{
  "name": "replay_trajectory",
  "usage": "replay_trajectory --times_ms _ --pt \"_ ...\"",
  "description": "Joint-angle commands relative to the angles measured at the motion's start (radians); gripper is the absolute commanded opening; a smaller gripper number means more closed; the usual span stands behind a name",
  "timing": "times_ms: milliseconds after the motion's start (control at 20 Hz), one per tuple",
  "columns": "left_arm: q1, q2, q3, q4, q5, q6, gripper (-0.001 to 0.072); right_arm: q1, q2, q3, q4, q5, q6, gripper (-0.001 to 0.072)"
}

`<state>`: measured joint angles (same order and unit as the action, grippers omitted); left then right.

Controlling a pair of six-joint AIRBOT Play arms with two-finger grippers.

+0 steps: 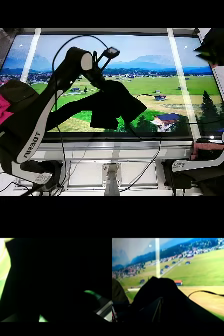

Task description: Fold the clothes and pants, and hang the long-sleeved shirts on hangers.

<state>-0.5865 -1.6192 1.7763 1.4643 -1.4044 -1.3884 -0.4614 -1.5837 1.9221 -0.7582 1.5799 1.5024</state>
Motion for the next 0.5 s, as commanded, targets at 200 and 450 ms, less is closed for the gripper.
replay_trajectory --times_ms 200,450 --pt "0.019 -0.028 0.000 0.158 -0.074 -0.049 0.0409 0.270 -0.008 -0.384 -0.004 0.118 0.008 0.0312" --pt "0.212 -0.010 0.000 0.057 -0.072 -0.089 0.0337 0.417 0.019 -0.727 0.010 0.064 -0.031 0.0313"
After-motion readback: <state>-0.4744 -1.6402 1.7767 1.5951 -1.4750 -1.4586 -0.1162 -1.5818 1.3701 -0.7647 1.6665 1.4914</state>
